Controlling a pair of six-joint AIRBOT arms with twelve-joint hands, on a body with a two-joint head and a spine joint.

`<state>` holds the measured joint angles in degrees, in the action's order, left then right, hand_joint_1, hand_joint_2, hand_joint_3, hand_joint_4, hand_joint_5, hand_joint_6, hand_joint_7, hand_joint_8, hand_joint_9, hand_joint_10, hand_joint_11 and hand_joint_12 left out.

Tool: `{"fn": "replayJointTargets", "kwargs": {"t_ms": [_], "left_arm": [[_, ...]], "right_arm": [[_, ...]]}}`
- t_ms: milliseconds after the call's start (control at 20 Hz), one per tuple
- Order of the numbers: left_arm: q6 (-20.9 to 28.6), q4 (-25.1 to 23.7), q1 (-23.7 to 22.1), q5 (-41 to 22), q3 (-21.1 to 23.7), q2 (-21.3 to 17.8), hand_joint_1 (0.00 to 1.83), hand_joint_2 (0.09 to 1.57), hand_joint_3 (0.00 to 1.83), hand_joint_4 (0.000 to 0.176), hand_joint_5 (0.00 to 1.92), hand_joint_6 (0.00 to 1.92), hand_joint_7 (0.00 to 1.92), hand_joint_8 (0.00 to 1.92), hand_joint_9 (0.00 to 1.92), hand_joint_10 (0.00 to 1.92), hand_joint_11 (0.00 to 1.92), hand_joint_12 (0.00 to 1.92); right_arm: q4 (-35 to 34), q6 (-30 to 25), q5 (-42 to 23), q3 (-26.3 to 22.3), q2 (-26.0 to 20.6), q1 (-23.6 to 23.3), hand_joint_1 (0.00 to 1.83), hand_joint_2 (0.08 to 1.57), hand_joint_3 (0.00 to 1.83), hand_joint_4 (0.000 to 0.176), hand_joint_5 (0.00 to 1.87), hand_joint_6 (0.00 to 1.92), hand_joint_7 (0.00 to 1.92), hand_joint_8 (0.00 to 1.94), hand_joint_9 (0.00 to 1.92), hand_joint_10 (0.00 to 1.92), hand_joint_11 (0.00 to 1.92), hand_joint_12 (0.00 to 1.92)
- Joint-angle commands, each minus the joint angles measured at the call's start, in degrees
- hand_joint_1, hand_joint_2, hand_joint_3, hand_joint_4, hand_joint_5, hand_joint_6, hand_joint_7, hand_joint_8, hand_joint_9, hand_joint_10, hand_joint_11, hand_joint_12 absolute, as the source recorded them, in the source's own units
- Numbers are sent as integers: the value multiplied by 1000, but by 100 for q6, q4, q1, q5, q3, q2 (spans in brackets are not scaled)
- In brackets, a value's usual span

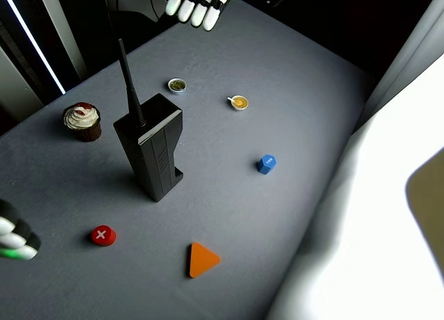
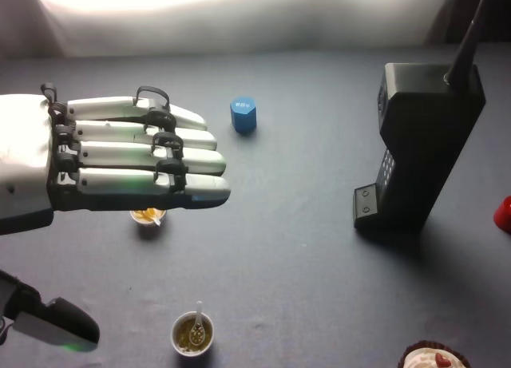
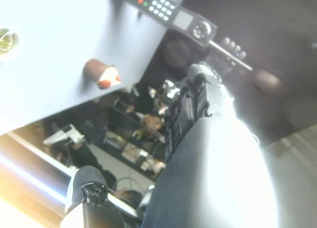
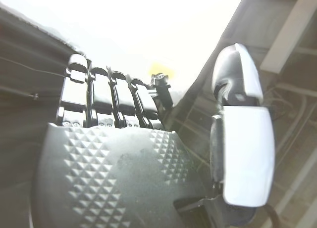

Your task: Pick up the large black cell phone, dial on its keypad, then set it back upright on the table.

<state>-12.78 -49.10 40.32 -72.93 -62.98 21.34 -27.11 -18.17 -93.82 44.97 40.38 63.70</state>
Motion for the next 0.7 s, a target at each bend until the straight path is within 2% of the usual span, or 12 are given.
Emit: {"fn": "replayJointTargets", "kwargs": {"t_ms": [0,200,250,350,450,550,650], "left_arm": [[-8,325,-84,-564,12,31,490,1031,2,0,180,2,187,4,146,4,0,426],[11,410,-55,-585,70,54,482,1038,0,0,198,1,219,5,169,5,0,427],[11,400,-57,-614,69,59,452,1056,5,0,162,0,186,1,136,1,0,371],[11,344,-92,-669,65,77,444,1053,1,0,138,0,174,0,129,0,0,382],[-8,310,-135,-766,12,96,433,1047,0,0,139,1,174,0,141,3,0,409],[-45,226,-158,-994,-82,121,456,1054,1,0,130,2,156,0,131,1,0,373],[-21,180,-151,-1116,-112,166,430,1043,0,0,159,3,195,5,171,6,0,465]], "right_arm": [[-34,-72,-724,55,-11,-67,1009,1035,0,0,20,7,0,0,9,3,31,14],[-43,11,-725,169,212,-11,1013,1060,7,0,14,2,0,0,0,0,19,15],[-43,61,-725,182,279,-8,1020,1066,9,0,15,2,0,0,0,0,11,12],[-43,178,-725,220,417,-3,994,1069,7,0,1,0,0,0,0,0,0,1],[-34,324,-725,288,603,-25,1049,1067,4,0,8,3,0,0,0,0,0,0],[74,454,-725,384,830,-108,975,1075,6,0,0,0,0,0,0,0,25,12],[205,570,-725,455,970,-175,995,1065,0,0,0,0,0,0,0,0,56,29]]}}
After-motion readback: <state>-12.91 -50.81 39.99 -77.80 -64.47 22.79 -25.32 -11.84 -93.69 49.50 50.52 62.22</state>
